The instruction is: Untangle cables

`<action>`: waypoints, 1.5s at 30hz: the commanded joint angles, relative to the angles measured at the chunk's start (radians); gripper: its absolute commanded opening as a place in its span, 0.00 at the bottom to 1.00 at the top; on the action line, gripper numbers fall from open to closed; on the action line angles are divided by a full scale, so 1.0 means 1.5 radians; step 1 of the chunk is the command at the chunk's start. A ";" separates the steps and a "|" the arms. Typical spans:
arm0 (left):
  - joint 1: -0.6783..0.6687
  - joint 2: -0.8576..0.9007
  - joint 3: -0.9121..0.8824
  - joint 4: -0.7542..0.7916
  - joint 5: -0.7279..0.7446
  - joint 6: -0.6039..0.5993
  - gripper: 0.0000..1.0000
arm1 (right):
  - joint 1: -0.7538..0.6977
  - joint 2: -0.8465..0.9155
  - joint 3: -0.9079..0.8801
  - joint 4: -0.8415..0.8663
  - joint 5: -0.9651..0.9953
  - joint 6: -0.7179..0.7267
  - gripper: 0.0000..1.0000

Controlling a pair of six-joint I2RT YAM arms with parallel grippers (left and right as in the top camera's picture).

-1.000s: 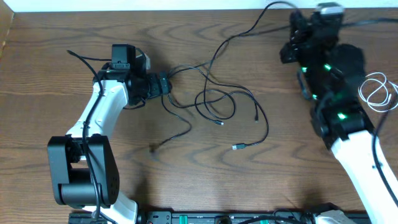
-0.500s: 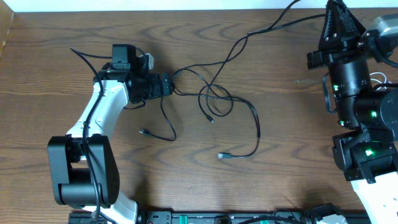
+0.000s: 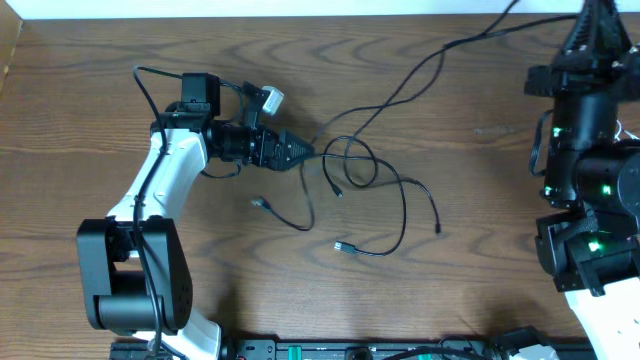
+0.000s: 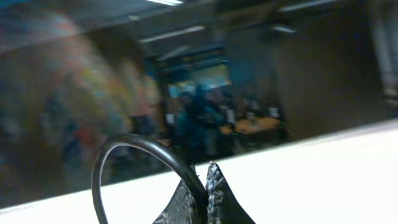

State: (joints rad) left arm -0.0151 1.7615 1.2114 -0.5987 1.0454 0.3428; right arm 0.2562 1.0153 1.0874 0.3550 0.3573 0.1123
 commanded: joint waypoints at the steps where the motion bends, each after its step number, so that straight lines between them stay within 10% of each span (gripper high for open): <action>1: 0.002 -0.016 -0.004 -0.003 0.061 0.055 0.98 | -0.002 -0.016 0.007 -0.031 0.092 -0.025 0.01; 17: 0.002 -0.016 -0.004 -0.002 0.025 0.052 0.98 | -0.002 0.016 0.007 -0.417 0.247 -0.019 0.01; 31: 0.002 -0.016 -0.004 -0.002 0.026 0.052 0.98 | -0.044 0.074 0.007 -0.776 0.284 0.251 0.01; 45: 0.002 -0.016 -0.004 -0.002 0.017 0.047 0.98 | -0.182 0.208 0.007 -0.820 0.160 0.271 0.01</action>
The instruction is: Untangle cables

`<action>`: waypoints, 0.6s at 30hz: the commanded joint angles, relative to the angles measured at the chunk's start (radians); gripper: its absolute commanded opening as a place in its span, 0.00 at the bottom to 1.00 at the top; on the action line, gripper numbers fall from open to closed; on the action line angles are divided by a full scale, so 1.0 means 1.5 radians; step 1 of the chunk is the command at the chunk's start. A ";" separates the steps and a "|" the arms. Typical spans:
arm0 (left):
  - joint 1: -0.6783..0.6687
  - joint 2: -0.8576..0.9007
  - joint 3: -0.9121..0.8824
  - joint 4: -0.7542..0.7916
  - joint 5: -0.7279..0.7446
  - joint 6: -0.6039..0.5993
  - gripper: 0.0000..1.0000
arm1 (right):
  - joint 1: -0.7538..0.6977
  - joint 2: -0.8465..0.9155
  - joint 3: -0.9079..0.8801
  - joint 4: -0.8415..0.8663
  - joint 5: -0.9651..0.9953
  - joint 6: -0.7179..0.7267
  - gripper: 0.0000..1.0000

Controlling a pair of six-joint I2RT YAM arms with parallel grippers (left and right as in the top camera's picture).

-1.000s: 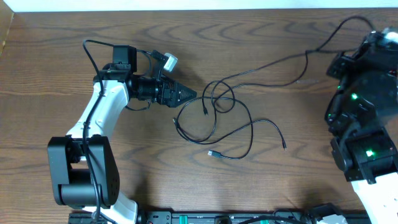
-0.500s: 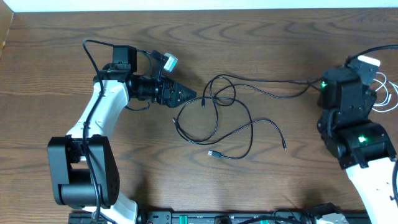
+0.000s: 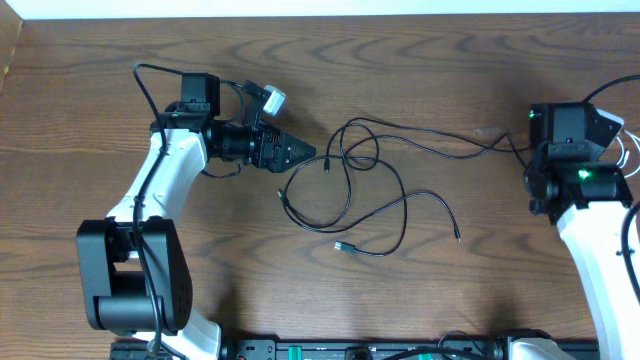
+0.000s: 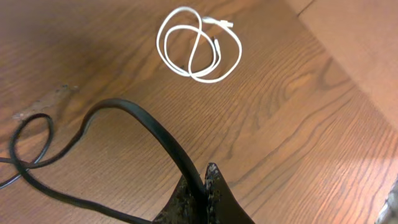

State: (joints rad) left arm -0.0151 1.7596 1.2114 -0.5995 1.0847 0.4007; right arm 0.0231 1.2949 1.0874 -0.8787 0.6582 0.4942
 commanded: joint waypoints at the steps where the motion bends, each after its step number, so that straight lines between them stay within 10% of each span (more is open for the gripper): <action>1: 0.002 -0.014 -0.004 -0.001 -0.018 0.002 0.98 | -0.040 0.030 0.007 0.004 -0.053 0.017 0.01; 18: 0.002 -0.014 -0.004 -0.001 -0.033 -0.007 0.98 | -0.305 0.151 0.006 -0.003 -0.218 0.116 0.01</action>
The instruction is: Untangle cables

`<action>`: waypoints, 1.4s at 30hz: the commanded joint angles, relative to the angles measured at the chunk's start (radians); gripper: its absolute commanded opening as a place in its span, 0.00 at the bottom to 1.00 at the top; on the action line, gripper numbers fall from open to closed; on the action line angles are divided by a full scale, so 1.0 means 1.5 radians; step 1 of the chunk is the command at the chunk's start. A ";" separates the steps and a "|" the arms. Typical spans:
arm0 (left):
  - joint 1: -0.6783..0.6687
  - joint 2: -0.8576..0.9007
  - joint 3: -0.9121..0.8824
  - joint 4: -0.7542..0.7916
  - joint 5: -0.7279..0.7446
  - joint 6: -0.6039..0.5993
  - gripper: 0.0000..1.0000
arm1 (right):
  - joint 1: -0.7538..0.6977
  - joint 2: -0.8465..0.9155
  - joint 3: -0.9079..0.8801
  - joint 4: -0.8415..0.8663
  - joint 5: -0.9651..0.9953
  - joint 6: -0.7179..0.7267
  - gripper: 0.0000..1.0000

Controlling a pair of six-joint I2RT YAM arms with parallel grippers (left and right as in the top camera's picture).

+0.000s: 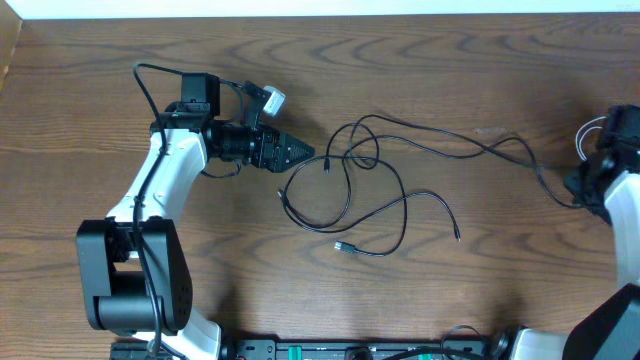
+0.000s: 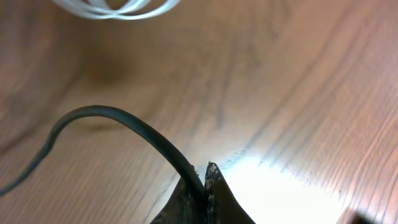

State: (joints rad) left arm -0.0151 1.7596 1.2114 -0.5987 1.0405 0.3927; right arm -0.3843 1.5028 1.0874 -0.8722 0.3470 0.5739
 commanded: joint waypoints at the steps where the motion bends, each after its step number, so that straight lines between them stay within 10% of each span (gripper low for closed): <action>1: 0.002 -0.014 -0.004 -0.001 -0.004 -0.002 0.98 | -0.048 0.015 0.005 -0.013 -0.011 0.077 0.01; 13: 0.002 -0.014 -0.004 0.001 -0.004 -0.001 0.98 | -0.151 0.018 -0.048 0.002 -0.047 0.190 0.21; 18: 0.002 -0.014 -0.004 0.001 -0.004 -0.001 0.98 | -0.149 0.018 -0.048 0.004 -0.084 0.189 0.58; 23: 0.002 -0.014 -0.004 0.001 -0.004 -0.001 0.98 | -0.140 0.018 -0.048 0.040 -0.204 0.042 0.75; 32: 0.002 -0.014 -0.004 0.001 -0.004 -0.001 0.98 | -0.020 0.018 -0.048 0.112 -0.437 -0.259 0.74; 42: 0.002 -0.014 -0.004 0.001 -0.004 -0.001 0.98 | 0.175 0.018 -0.048 0.163 -0.449 -0.368 0.99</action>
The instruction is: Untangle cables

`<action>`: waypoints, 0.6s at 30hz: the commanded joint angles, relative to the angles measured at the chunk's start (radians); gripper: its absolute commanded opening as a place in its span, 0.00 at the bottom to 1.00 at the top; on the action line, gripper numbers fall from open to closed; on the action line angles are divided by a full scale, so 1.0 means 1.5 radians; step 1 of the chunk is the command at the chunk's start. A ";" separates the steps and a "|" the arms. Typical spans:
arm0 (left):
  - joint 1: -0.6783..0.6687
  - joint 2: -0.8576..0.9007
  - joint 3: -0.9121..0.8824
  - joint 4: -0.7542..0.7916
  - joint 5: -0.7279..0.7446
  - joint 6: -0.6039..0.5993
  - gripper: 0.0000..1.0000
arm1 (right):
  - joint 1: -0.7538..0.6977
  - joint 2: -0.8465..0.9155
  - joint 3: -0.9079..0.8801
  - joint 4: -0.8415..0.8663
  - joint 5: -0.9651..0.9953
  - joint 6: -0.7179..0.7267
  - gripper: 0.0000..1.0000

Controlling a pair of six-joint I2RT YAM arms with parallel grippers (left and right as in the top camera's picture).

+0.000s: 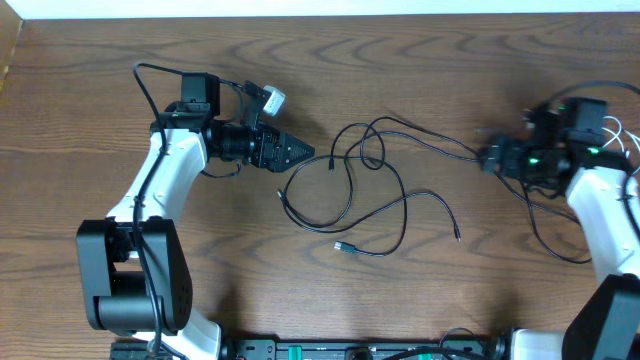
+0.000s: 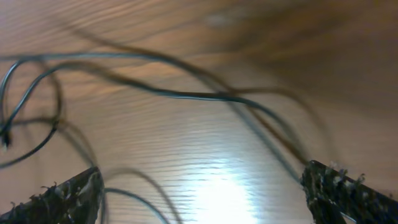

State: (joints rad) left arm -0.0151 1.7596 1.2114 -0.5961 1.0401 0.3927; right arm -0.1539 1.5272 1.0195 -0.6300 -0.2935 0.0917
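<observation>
Thin black cables (image 1: 403,197) lie looped over each other mid-table, with a crossing knot (image 1: 366,150) and loose plugs (image 1: 343,246). One strand (image 1: 547,236) trails slack to the right, under my right arm. My left gripper (image 1: 308,154) rests shut at the tangle's left edge, where a black cable meets its tip. My right gripper (image 1: 487,157) hovers low over the strand leading right. In the right wrist view that gripper (image 2: 205,196) is wide open, fingers (image 2: 68,196) far apart. Blurred cable (image 2: 186,94) lies ahead of it, none between the fingers.
A coiled white cable (image 1: 627,141) lies at the table's right edge behind my right arm. The brown wooden table (image 1: 420,60) ends at a white wall along the back.
My right gripper was shut on a black cable at the table's far right edge. It is now open, has let that cable go, and sits further left over the strand. The left arm is unchanged.
My right gripper first held a black cable at the back right, its camera showing the room, while the left held the tangle's left side. Then the right was low by the white coil, then at the right edge. Now the cable lies slack.
</observation>
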 commanded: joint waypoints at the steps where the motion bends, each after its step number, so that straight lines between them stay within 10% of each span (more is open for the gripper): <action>1: 0.002 -0.014 -0.004 -0.001 -0.004 -0.001 0.98 | 0.033 0.002 -0.002 0.004 -0.035 -0.047 0.98; 18: 0.002 -0.014 -0.004 0.002 -0.013 -0.001 0.98 | 0.216 0.016 -0.004 0.076 -0.025 -0.242 0.79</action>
State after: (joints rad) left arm -0.0151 1.7596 1.2114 -0.5941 1.0386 0.3927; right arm 0.1299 1.5345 1.0195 -0.5381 -0.3374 -0.2131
